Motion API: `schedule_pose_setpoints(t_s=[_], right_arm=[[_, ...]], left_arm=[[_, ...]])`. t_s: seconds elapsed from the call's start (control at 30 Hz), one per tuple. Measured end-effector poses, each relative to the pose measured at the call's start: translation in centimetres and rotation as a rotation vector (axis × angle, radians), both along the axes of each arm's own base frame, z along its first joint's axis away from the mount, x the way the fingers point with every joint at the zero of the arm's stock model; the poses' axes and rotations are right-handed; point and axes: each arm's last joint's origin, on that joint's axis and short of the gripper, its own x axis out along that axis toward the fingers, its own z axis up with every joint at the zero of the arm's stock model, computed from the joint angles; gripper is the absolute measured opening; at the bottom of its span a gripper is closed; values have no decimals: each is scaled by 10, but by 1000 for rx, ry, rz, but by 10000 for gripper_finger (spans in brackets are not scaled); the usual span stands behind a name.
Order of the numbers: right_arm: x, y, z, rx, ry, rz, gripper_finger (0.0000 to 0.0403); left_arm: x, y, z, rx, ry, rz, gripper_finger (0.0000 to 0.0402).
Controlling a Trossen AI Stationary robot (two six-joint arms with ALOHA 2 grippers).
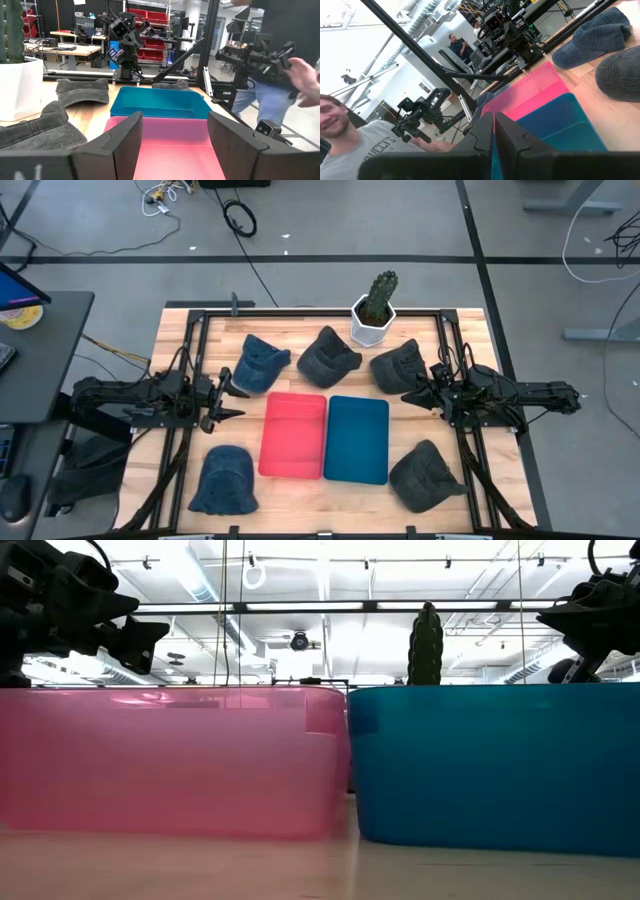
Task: Pick & Place hat
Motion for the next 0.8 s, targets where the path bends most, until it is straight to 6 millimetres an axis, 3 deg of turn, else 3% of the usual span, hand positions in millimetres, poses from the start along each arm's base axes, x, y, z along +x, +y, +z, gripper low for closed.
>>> schedule_pose_setpoints(t_s=[0.2,0.8], right_arm=[[0,0,0,-12,-2,-1,21],[0,-5,9,-498,-137,-220,21]], left_arm=[[0,0,0,0,0,0,227],[0,0,0,0,0,0,227]])
